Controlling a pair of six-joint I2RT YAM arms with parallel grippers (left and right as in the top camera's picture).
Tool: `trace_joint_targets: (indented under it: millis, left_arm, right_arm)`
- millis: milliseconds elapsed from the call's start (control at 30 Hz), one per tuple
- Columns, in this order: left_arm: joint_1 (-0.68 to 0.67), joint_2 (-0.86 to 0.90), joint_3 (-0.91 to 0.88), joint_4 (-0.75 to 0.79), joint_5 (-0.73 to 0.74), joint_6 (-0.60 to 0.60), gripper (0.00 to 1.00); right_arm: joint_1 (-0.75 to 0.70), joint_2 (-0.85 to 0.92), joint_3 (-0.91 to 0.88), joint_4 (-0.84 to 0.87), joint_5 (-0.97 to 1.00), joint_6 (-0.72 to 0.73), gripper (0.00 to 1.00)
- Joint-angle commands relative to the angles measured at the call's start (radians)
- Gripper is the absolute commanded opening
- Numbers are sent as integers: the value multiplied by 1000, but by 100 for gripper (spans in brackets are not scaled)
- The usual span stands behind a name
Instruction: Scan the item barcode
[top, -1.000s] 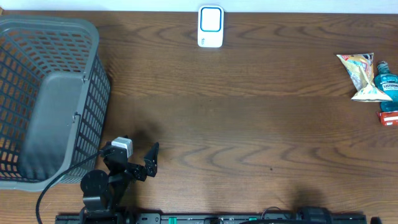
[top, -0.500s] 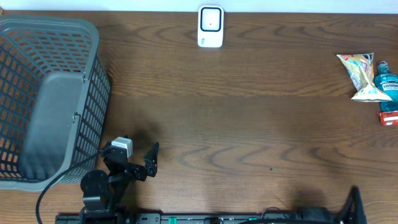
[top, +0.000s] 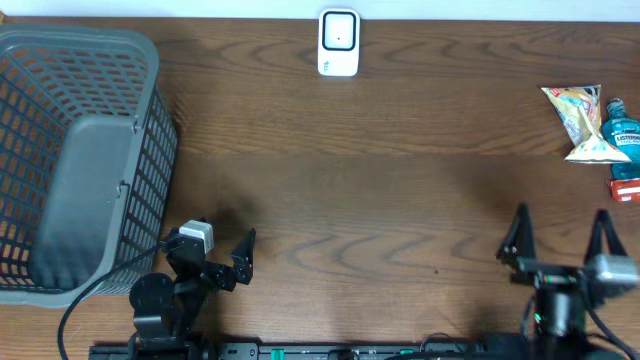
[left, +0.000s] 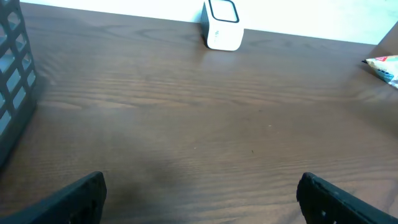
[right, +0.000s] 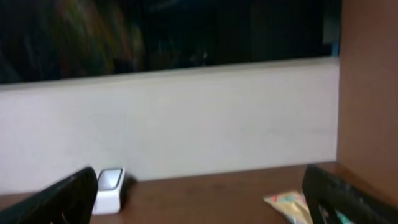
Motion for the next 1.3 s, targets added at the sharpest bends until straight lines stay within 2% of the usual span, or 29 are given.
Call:
trace_joint_targets:
  millis: [0,167,333,800,933,1267]
  left_arm:
    - [2,-2,-14,-18,-2,16,98]
    - [2,-2,-14,-18,-2,16,98]
    - [2,-2,-14,-18,-1,16,98]
    - [2,-2,-14,-18,-1,16,98]
    - [2,-2,-14,-18,-1,16,98]
    - [2,-2,-14,-18,-1,16,98]
  right_arm:
    - [-2,-6,-121,80,11,9,99]
    - [-2,-7,-272,241,11,21,99]
    - [-2,-7,-368,318,11,20,99]
    - [-2,-7,-464,307,11,20,99]
    - [-2,-7,-463,180,7,20,99]
    - [-2,-7,-463,176,4,20,99]
